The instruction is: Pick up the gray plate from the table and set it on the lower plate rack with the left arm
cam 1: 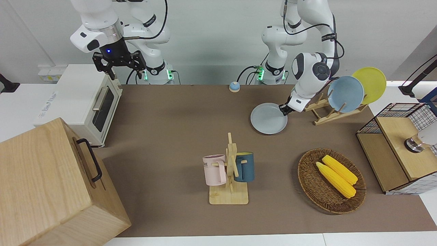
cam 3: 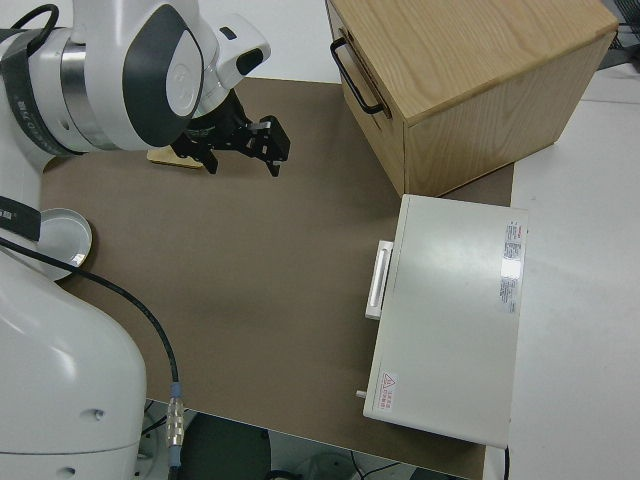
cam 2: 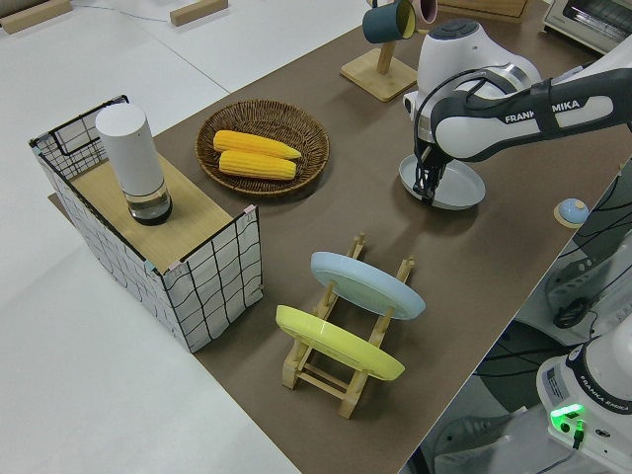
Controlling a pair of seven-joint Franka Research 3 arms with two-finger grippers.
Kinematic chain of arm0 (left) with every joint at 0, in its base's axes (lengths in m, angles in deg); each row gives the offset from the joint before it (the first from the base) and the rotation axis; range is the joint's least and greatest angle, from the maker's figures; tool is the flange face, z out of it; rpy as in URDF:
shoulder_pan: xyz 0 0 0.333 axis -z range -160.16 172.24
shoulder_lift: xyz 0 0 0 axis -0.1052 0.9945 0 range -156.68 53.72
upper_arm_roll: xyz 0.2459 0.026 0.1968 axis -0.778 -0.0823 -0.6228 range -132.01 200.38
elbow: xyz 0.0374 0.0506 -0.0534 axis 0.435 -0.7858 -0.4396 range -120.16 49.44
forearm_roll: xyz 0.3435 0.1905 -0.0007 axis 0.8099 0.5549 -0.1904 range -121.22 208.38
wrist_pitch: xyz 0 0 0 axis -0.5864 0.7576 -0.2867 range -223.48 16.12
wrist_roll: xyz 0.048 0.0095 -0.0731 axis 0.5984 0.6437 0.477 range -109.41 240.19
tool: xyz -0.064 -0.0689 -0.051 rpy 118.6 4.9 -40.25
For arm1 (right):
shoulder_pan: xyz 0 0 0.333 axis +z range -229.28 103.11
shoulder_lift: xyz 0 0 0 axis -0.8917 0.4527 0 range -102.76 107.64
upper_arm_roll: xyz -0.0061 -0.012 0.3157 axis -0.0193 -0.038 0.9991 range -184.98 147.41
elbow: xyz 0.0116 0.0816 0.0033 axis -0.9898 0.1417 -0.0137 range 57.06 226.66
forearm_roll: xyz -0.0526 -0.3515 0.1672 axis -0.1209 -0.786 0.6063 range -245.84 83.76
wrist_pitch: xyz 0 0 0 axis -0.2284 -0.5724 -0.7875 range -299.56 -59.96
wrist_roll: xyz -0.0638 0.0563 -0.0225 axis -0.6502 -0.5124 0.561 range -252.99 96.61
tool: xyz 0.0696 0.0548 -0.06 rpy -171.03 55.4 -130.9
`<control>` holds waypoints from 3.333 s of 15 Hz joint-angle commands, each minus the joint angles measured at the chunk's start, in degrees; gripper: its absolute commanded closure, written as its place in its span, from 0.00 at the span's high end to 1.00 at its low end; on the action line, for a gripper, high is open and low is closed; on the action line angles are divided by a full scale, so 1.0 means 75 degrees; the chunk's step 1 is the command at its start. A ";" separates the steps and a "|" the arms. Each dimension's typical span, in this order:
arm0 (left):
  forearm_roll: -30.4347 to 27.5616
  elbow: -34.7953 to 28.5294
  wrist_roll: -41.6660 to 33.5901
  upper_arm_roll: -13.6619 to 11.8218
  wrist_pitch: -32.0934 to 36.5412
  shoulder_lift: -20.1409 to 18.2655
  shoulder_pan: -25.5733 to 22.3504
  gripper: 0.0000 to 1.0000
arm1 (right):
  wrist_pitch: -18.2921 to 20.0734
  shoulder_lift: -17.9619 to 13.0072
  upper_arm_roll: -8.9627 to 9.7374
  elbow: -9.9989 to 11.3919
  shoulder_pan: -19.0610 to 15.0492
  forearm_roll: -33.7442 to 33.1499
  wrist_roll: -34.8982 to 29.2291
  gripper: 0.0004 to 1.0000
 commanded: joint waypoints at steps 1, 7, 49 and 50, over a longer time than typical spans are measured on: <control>0.0065 0.0630 0.0027 -0.0162 0.0849 -0.0029 0.0012 0.00 | 0.0117 -0.0017 0.0137 -0.0055 -0.0190 0.0145 -0.0071 0.99; 0.0239 0.1379 0.0004 -0.0302 0.1786 -0.0063 0.0012 0.00 | 0.0117 -0.0017 0.0137 -0.0055 -0.0190 0.0145 -0.0071 0.99; 0.7260 0.2589 0.1971 -0.0127 0.5703 -0.0134 0.0316 0.00 | 0.0117 -0.0017 0.0137 -0.0055 -0.0190 0.0145 -0.0071 0.99; 0.7283 0.2472 0.2135 -0.0127 0.5656 -0.0134 0.0316 0.00 | 0.0117 -0.0017 0.0137 -0.0055 -0.0190 0.0145 -0.0071 0.99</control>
